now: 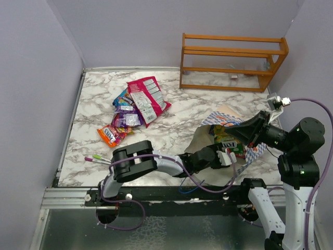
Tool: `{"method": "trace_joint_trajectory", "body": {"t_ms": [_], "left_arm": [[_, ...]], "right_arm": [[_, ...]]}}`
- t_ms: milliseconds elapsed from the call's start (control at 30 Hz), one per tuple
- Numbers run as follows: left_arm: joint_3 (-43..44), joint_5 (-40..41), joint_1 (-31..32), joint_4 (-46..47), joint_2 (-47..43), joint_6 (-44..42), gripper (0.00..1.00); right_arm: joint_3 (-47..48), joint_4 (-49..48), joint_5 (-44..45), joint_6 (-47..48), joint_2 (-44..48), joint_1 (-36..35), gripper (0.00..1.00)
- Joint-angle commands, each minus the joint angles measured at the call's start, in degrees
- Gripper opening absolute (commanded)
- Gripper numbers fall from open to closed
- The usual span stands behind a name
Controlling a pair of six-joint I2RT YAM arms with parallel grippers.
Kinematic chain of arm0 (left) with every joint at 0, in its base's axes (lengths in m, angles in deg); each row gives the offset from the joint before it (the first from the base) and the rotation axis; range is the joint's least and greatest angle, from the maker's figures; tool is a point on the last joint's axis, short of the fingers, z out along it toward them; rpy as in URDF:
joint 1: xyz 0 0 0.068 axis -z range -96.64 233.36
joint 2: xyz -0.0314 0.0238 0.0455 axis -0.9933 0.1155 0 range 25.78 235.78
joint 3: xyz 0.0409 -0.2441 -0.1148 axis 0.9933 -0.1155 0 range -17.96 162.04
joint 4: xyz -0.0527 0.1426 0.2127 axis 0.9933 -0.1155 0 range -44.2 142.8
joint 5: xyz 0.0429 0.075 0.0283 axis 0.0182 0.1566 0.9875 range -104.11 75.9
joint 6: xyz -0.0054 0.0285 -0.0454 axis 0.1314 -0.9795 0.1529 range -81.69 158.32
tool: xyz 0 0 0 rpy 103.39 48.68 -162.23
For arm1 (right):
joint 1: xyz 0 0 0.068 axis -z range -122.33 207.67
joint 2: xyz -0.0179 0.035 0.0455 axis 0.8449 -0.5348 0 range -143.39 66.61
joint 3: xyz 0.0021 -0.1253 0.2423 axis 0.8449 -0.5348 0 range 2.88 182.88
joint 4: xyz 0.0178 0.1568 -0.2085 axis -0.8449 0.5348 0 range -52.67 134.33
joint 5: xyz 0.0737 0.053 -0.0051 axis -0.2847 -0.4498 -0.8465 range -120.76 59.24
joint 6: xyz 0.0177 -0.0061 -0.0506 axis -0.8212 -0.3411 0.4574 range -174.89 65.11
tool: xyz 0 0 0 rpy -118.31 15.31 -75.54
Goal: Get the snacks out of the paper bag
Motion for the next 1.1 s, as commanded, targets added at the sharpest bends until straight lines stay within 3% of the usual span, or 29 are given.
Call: {"method": "trace_joint_trajectory", "body": {"t_ms": [0, 167, 233, 467, 600, 733, 900, 1067], "left_arm": [[3.4, -1.9, -0.5, 4.0, 2.8, -1.1, 0.67], [6.5, 1.9, -1.2, 3.1, 6.4, -3.6, 0.81], [7.8, 2.0, -2.3, 3.1, 7.8, -3.4, 0.98], [15.8, 2.4, -4.9, -0.2, 13.2, -4.9, 0.98], [19.8, 3.8, -5.8, -3.3, 14.7, -5.9, 0.85], [17.6, 5.2, -6.0, -2.8, 12.1, -7.7, 0.51], [13.4, 6.5, -6.0, -3.4, 6.6, -7.7, 0.20], [9.2, 6.4, -6.0, -4.8, -0.1, -5.8, 0.10]], "right_arm": [[2.0, -1.1, 0.0, -0.2, -0.6, -0.4, 0.02], [2.3, -1.1, -0.3, -0.6, -0.6, -0.4, 0.02], [2.7, -0.9, -0.3, -0.6, -0.6, -0.4, 0.02], [4.7, 0.2, -0.5, -0.4, -1.2, -0.4, 0.02], [5.4, 0.6, -0.5, -0.4, -1.4, -0.4, 0.02], [5.6, 1.8, 0.7, 0.8, -1.3, -0.4, 0.02], [5.9, 3.6, 3.4, 2.9, -1.6, -0.4, 0.02], [6.9, 5.6, 6.2, 5.4, -2.0, -0.4, 0.02]]}}
